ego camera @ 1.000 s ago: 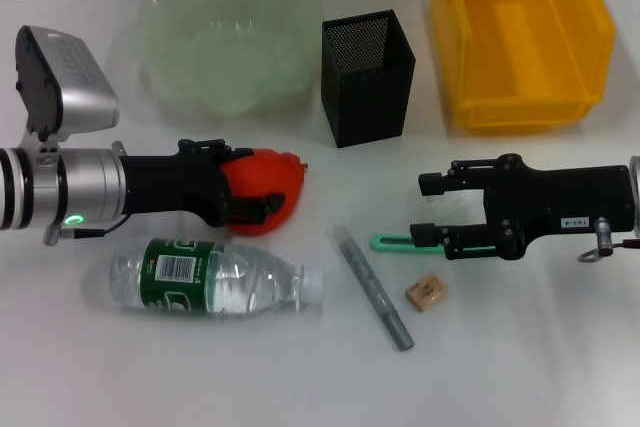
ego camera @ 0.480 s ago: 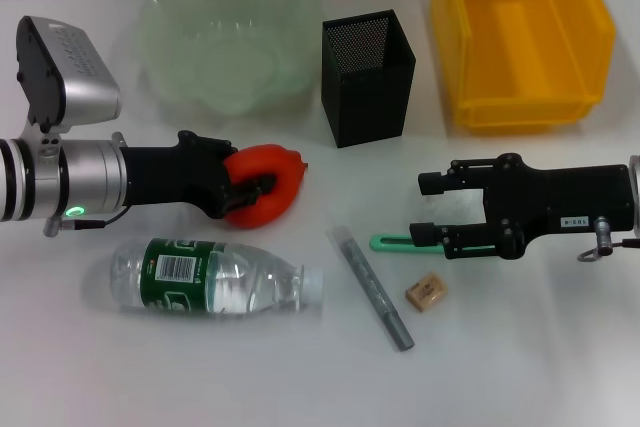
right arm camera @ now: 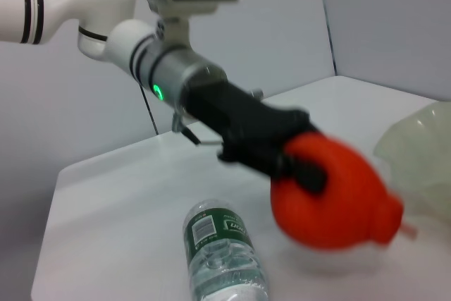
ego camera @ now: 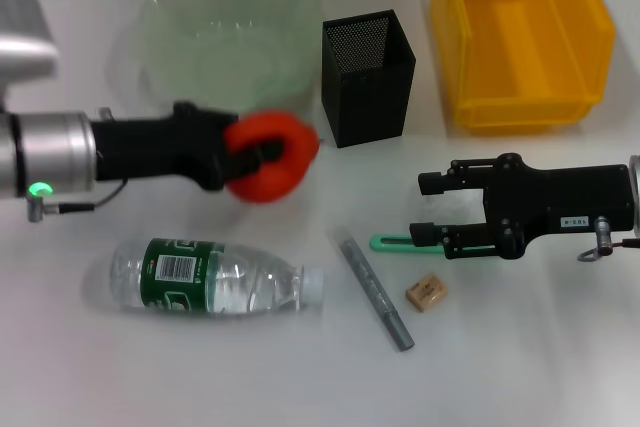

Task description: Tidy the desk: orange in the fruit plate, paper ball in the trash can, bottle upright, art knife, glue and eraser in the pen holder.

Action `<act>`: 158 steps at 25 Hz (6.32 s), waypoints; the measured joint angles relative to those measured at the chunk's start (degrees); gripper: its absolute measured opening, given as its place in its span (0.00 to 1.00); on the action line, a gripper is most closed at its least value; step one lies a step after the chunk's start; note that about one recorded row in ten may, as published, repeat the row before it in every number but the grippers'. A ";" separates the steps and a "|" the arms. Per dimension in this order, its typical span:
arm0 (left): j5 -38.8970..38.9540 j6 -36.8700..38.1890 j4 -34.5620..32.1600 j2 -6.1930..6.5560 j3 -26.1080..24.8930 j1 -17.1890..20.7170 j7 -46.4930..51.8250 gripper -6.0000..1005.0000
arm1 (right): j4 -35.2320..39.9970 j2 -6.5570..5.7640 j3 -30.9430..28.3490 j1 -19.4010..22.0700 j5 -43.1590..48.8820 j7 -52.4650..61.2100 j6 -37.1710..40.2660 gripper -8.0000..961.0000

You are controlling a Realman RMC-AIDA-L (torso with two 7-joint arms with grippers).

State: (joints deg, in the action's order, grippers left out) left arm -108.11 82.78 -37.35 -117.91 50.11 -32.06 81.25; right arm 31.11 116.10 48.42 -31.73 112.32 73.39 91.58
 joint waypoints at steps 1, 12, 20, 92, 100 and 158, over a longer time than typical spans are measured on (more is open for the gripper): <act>0.83 1.51 0.03 -0.04 -1.52 -0.14 0.01 0.29 | 0.00 0.00 0.00 0.00 0.00 0.00 -0.01 0.73; 18.78 -4.52 4.85 -0.41 -4.58 -1.56 -2.65 0.22 | 0.00 0.00 0.00 0.11 0.00 0.00 0.08 0.73; 30.54 -19.07 13.25 -0.76 -4.63 -5.45 -11.22 0.16 | 0.00 0.25 0.00 0.16 0.00 0.00 0.08 0.73; 29.79 6.80 13.53 5.46 18.36 5.76 -15.86 0.81 | 13.35 -4.38 -2.10 -14.82 23.36 38.73 9.32 0.73; 29.49 6.21 13.53 5.38 18.42 5.90 -15.98 0.81 | 16.58 -1.31 0.83 -17.41 31.14 39.14 5.79 0.73; 29.36 5.10 13.62 5.66 18.44 5.61 -14.22 0.81 | 23.39 2.70 17.39 -14.27 34.26 40.49 -5.95 0.58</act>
State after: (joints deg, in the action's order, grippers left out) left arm -78.74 87.88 -23.73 -112.25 68.55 -26.45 67.03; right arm 54.50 118.80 65.81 -46.00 146.58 113.89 85.63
